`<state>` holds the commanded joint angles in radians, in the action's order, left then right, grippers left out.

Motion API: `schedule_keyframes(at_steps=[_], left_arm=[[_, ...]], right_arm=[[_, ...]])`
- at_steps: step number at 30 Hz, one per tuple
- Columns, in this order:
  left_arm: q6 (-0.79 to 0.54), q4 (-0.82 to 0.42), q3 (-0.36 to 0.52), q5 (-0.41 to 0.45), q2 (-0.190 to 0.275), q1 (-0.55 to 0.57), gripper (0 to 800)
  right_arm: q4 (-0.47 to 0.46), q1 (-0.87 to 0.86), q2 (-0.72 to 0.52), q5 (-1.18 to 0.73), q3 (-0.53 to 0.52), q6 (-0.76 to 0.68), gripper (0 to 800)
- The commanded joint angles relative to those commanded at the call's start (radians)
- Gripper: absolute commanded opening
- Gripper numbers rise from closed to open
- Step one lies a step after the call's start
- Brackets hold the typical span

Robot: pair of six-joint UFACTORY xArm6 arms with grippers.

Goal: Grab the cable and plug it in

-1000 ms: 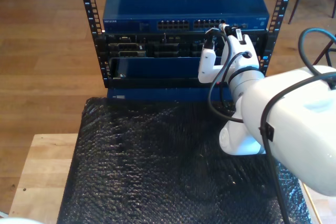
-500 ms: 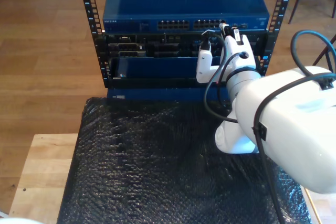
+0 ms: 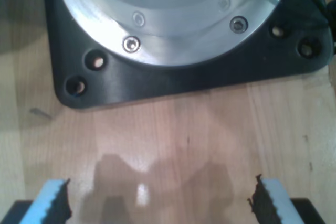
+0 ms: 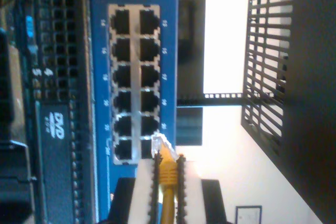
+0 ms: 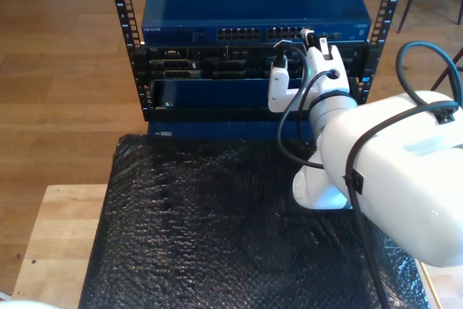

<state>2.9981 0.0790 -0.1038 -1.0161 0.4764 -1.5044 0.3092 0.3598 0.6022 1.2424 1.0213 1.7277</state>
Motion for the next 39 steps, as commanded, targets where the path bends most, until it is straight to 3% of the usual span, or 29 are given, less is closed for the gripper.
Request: schedule_keyframes(at_steps=[39], left_arm=[[0.000, 0.000, 0.000, 0.000, 0.000, 0.000, 800]], right_arm=[[0.026, 0.000, 0.025, 0.002, 0.015, 0.017, 0]])
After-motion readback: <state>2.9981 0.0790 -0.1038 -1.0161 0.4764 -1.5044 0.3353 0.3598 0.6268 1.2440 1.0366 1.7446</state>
